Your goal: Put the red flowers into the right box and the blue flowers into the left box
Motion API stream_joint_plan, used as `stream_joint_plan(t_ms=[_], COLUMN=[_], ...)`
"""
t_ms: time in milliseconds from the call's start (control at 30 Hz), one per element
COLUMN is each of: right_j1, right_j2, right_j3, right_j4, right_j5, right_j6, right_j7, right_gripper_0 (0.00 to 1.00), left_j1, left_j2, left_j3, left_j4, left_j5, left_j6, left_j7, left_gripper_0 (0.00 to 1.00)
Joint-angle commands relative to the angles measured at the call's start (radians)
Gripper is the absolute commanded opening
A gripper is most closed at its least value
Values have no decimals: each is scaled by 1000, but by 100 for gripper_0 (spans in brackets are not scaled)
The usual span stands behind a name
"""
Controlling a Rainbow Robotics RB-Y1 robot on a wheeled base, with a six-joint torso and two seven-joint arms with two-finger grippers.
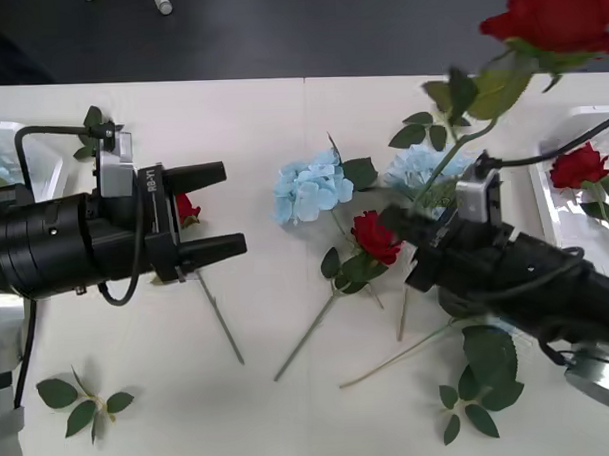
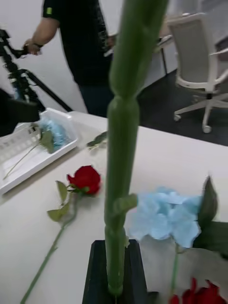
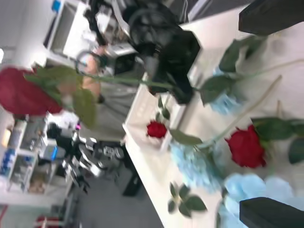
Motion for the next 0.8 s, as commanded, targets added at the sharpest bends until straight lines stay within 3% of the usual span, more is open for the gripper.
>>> stream_joint_plan(t_ms=[33, 300, 467, 800], right_j1=[51, 117, 116, 119], right_j2=[27, 134, 183, 213], right_j3=[-119, -328, -490, -777], right_j4=[-103, -140, -163, -145], right_j5=[-8, -38, -142, -351], right_j6=[104, 388, 761, 1271], right_j7=[-104, -134, -68, 247], right_gripper_0=[0, 0, 0, 0], left_j1=[52, 158, 198, 214], left_j2=[81, 140, 153, 153], left_j3=[-29, -32, -44, -141], left_j4=[-55, -222, -310, -385], left_j5=[-53, -238, -389, -738], left_j6=[-85, -208, -208, -152], left_j7=[44, 386, 689, 1105], left_gripper_0=[100, 100, 100, 100])
